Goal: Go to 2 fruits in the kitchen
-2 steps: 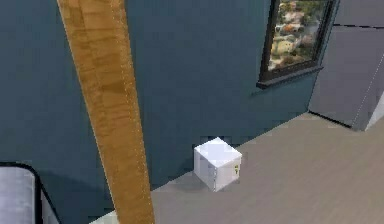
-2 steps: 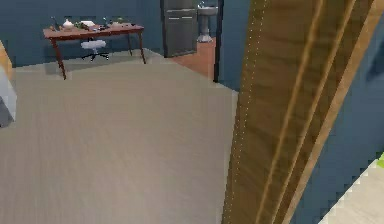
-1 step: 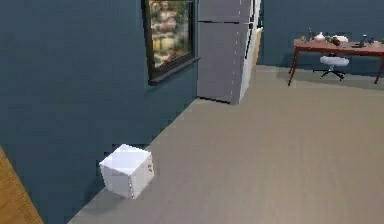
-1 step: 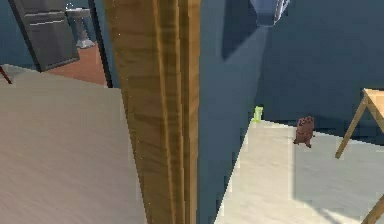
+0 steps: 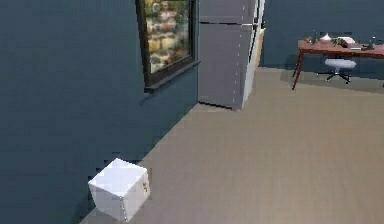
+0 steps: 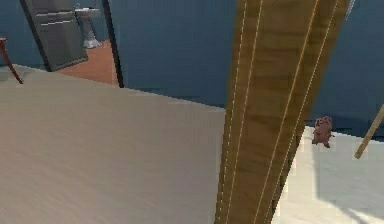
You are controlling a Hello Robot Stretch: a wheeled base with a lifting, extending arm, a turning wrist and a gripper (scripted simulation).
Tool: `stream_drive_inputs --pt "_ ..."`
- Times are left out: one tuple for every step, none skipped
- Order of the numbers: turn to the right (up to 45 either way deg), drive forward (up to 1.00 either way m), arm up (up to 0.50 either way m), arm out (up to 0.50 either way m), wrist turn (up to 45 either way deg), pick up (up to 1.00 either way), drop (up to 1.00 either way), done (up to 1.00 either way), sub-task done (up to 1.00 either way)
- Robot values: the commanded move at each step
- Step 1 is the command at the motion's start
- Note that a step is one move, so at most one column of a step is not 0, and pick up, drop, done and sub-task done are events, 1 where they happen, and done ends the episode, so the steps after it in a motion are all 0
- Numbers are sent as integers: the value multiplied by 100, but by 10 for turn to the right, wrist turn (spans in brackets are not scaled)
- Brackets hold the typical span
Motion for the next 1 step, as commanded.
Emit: stream_drive_inputs --pt "30 0 0 0 0 0 0 0 0"
